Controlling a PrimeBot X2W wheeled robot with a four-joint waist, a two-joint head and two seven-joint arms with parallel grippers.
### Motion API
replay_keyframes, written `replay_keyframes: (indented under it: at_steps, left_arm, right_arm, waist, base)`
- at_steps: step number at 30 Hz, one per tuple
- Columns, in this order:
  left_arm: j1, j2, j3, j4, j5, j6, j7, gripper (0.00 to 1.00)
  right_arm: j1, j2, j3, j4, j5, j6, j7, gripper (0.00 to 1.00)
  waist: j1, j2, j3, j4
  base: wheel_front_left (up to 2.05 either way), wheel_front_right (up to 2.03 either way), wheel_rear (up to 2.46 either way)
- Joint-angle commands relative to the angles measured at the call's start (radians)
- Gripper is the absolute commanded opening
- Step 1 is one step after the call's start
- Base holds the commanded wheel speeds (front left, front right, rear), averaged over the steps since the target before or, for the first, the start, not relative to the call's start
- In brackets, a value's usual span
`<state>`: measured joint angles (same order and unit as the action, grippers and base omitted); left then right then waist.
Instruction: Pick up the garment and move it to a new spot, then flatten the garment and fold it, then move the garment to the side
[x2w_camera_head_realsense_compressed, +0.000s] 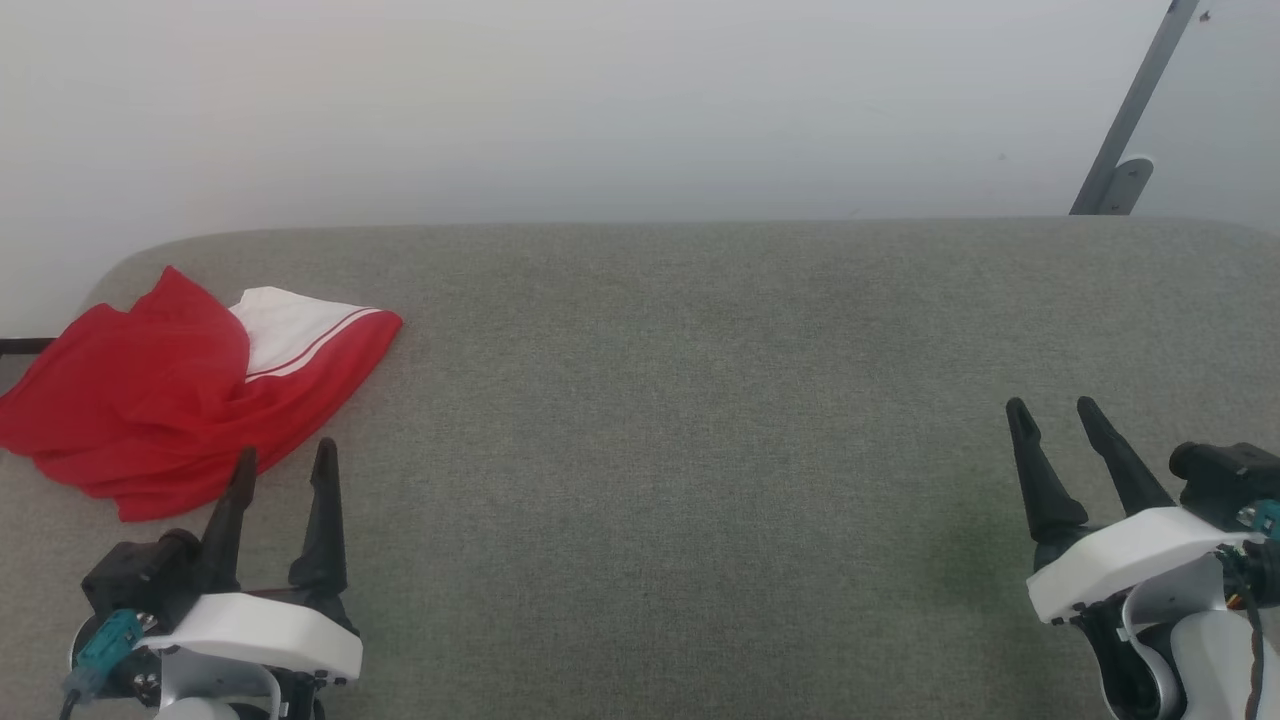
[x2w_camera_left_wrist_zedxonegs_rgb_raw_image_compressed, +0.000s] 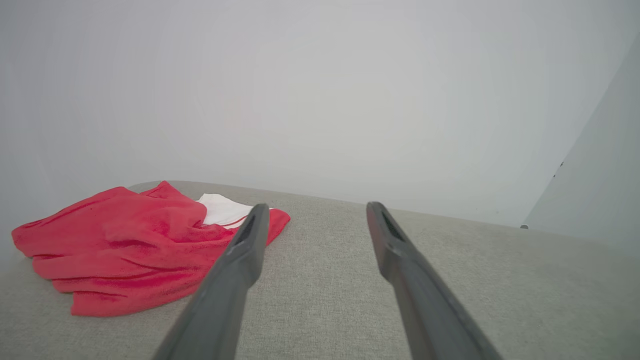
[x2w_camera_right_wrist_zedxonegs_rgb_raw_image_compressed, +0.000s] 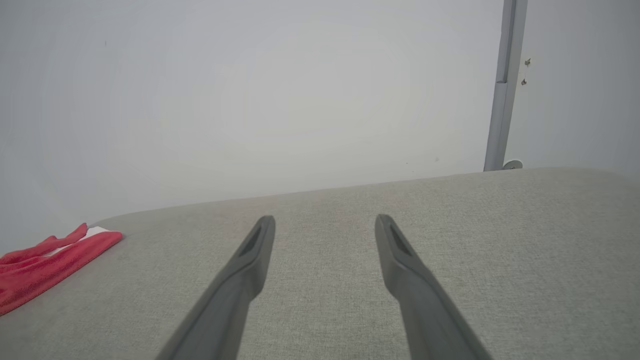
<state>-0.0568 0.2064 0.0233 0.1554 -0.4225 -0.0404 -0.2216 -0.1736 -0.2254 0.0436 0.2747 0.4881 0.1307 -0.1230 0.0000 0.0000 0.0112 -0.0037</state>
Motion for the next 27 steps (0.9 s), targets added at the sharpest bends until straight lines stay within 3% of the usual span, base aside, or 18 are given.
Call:
replay_keyframes:
  at_steps: [1,21,27]
  left_arm:
    - [-0.016,0.002,0.004,-0.005,0.026,-0.006,-0.010,1.00]
    - [-0.016,-0.002,0.025,0.003,0.175,-0.036,-0.046,1.00]
    - [-0.019,-0.006,0.030,0.009,0.173,-0.045,-0.045,1.00]
  right_arm:
    - [-0.016,-0.006,0.004,-0.006,-0.023,0.000,-0.006,1.00]
    - [-0.015,-0.009,-0.008,-0.014,-0.178,0.000,-0.023,1.00]
    - [-0.011,-0.003,-0.016,-0.016,-0.184,0.000,-0.019,1.00]
  waist:
    - [0.0000,0.0000,0.000,0.001]
    - [0.0000,0.0000,-0.001,0.002]
    - [0.0000,0.0000,-0.002,0.001]
  base:
    - [0.00,0.00,0.00]
    - [0.00,0.00,0.00]
    - [0.00,0.00,0.00]
